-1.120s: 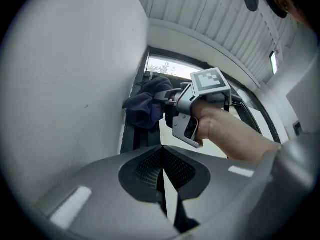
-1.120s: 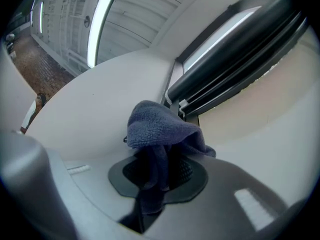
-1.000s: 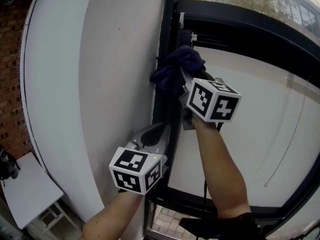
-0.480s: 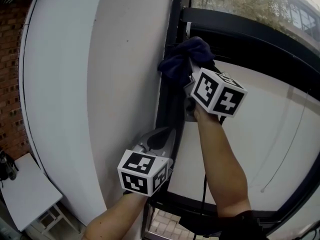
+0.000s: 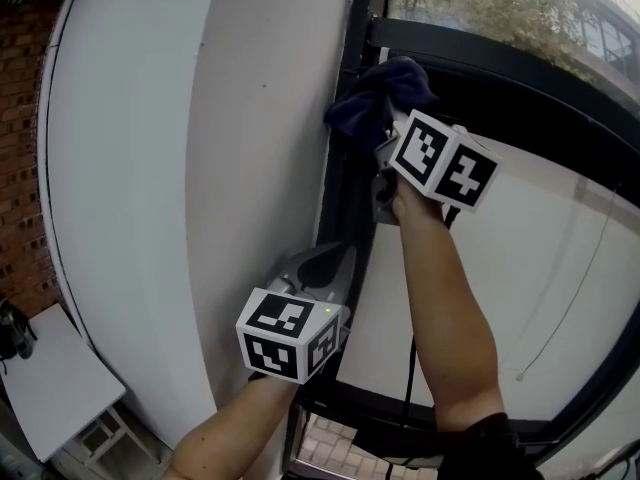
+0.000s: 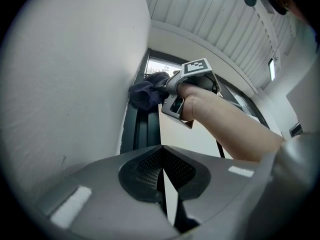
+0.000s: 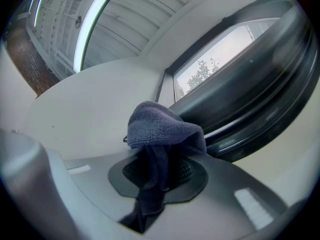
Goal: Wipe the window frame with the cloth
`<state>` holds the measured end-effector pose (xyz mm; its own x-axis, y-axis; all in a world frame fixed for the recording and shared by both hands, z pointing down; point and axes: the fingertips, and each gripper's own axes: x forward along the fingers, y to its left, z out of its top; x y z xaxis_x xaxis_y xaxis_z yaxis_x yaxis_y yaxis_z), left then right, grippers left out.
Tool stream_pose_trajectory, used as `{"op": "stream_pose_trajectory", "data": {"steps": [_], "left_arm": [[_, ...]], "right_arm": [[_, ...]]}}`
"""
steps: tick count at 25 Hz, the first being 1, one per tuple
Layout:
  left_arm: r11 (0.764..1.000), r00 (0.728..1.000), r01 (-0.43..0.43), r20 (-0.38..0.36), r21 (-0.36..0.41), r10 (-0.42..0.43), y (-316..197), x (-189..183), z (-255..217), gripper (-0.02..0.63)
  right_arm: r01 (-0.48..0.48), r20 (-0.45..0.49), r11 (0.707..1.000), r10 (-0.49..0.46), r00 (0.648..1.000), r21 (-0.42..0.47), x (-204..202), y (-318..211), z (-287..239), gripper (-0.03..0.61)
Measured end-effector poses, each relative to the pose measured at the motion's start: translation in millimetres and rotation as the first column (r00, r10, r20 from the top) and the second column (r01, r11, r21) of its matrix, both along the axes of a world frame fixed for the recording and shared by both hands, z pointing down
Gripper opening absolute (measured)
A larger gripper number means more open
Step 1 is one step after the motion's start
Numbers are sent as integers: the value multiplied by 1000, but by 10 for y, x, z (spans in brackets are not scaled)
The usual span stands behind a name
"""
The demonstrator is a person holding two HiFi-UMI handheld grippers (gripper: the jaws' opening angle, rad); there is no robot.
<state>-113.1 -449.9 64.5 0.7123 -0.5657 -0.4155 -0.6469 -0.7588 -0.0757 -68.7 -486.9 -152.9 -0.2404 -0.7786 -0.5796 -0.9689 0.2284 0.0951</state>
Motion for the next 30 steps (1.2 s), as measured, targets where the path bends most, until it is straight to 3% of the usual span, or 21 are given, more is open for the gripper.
{"op": "stream_pose_trajectory", "data": {"steps": [5,10,15,26,30], "left_arm": [[1000,1000,-7,0,-6,7,73,-36,52,-6],[1000,1000,-10,26,-4,10,55,48,155,-6],[1000,999,-10,36,-16,10,82,57,343,-6],[997,998,18,65,-76,-13,349,26,981,-6],[993,997,43,64,-110,-36,462,-66,1127,-6]], "right_arm": [[5,-7,1000,-5,1000,-3,-14,77,38,60],[29,-43,998,-26,999,60,-26,195,89,60],[82,-31,996,-81,996,35,-23,258,366,60],[65,-70,998,-66,995,-17,-25,462,1124,60],[23,-128,998,-30,991,-55,-2,529,1493,60]]}}
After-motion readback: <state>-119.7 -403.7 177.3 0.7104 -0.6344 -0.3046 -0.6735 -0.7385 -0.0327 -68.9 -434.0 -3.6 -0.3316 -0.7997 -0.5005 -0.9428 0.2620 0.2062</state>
